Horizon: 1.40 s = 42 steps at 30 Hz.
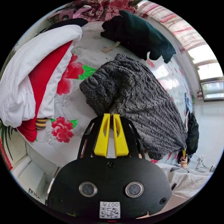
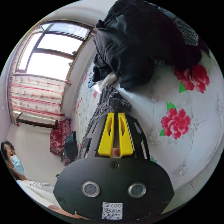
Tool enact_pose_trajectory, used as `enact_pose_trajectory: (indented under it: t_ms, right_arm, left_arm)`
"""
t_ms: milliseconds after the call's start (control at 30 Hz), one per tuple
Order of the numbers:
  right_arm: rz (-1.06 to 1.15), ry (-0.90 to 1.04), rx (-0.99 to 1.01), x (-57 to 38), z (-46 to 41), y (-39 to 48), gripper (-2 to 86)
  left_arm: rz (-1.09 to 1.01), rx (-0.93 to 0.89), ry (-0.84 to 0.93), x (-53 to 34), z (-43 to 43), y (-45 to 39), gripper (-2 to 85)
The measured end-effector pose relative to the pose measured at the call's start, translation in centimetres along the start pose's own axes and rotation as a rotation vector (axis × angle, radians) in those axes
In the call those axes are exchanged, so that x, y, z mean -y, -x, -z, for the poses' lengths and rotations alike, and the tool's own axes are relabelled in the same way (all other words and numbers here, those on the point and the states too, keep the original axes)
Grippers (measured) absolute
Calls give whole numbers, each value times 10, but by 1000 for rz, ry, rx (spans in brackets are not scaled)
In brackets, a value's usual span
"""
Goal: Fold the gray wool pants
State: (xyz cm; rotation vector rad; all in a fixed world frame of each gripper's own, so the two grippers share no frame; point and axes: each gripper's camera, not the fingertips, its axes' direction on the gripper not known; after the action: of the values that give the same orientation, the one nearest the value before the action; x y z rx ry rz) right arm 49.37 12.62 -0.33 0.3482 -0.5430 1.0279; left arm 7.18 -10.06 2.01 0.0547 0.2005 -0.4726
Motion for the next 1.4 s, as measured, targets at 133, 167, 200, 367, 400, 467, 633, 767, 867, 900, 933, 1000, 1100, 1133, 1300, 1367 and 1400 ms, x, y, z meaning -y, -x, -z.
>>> enact_pose_trajectory:
  t_ms: [133, 167, 200, 367, 400, 467, 633, 767, 867, 900, 933, 1000, 1100, 1133, 1300, 1367, 1400]
  right_arm:
    - [-162, -21, 23, -32, 18, -47, 67]
    - [-208, -86, 74, -42, 26, -59, 76]
    - [-254, -137, 126, -49, 33, -69, 85]
    - [-264, -162, 199, -50, 31, -75, 106]
    - [-250, -147, 199, -46, 24, -71, 107]
    - [-247, -137, 219, -39, 14, -65, 105]
    - [-246, -158, 154, -16, 23, -45, 73]
    - [-207, -103, 117, 1, 46, -39, 56]
    - [-148, -126, 185, 6, 58, -9, 50]
    - [-60, -131, 182, 10, 60, 23, 49]
    - [-6, -126, 180, 11, 60, 42, 48]
    - [268, -57, 181, 10, 51, 135, 47]
    - [702, 83, 168, -37, 24, 266, 47]
    - [787, 116, 168, -52, 17, 289, 48]
    - [1292, 399, 172, -231, -81, 404, 56]
    - [1278, 501, 162, -282, -130, 401, 59]
    - [1290, 636, 117, -312, -169, 394, 59]
  left_arm:
    - [-53, 115, -93, -17, 11, -26, 59]
    - [-78, 183, -173, -26, 27, -43, 60]
    - [-102, 221, -221, -32, 36, -54, 56]
    - [-672, 36, -289, -91, 59, -183, 62]
    - [-732, -7, -249, -99, 51, -197, 64]
    - [-918, -57, -44, -130, 0, -239, 70]
    - [-1050, 93, 130, -175, -75, -223, 27]
    - [-860, -108, 120, -149, -35, -175, 8]
    - [-603, -177, -2, -132, -1, -115, 12]
    - [-541, -186, -28, -129, 6, -100, 15]
    - [-417, -203, -82, -123, 19, -69, 28]
    - [-248, -233, -146, -114, 33, -19, 45]
    - [-19, -219, -191, -100, 43, 59, 81]
    - [33, -233, -207, -96, 46, 84, 91]
    - [154, -207, -247, -80, 41, 149, 125]
    - [187, -213, -255, -71, 34, 171, 133]
    - [200, -221, -254, -70, 32, 177, 134]
